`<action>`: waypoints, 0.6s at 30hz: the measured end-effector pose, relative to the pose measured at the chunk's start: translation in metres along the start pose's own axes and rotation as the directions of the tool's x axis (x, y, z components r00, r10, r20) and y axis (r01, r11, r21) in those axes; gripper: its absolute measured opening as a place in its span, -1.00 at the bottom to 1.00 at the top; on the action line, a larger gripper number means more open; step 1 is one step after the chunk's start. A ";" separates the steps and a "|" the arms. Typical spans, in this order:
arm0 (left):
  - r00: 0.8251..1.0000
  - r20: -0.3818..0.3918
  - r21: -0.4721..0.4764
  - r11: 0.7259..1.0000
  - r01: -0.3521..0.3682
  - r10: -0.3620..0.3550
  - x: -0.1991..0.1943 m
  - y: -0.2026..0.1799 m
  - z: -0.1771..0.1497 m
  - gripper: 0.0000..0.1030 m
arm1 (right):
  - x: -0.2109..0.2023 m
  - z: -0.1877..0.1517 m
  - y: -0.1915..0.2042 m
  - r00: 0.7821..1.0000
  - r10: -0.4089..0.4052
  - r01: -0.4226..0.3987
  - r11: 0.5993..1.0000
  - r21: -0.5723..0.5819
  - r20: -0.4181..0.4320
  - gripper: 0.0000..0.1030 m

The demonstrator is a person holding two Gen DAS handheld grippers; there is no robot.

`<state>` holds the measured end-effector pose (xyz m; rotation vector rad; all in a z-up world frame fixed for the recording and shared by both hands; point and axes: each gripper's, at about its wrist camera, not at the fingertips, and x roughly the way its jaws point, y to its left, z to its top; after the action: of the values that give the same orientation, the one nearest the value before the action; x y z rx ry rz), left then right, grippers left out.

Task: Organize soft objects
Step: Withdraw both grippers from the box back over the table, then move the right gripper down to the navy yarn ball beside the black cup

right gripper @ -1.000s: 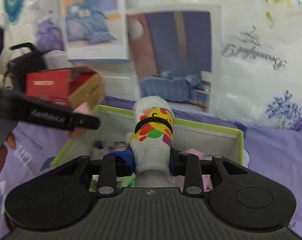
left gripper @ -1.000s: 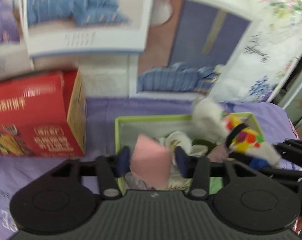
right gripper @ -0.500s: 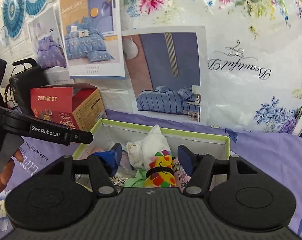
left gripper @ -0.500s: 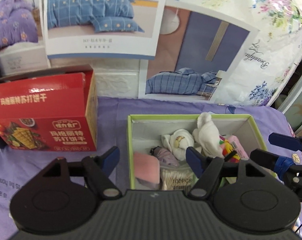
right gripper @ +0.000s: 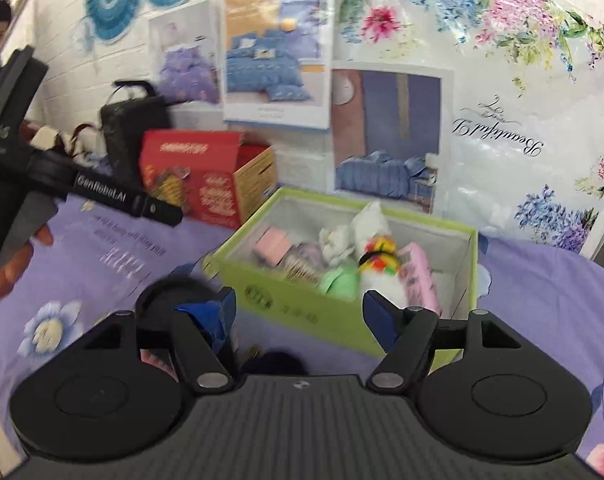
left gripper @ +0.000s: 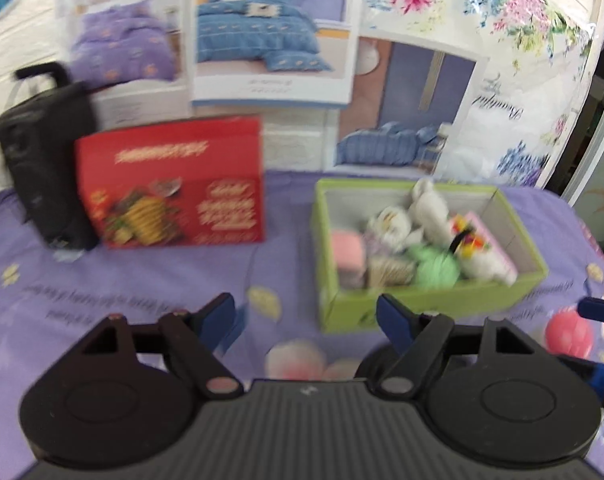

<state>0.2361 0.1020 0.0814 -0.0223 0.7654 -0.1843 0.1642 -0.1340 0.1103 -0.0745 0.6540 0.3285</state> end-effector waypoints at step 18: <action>0.973 -0.227 -0.201 0.980 0.000 -0.047 -0.001 0.049 -0.169 0.51 | 0.042 -0.066 0.048 0.978 0.111 -0.147 0.966 -0.211 -0.175 0.09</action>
<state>0.1267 0.1588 -0.0443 -0.2035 1.0143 -0.1331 0.1410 -0.0880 0.0341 -0.2762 0.7834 0.5258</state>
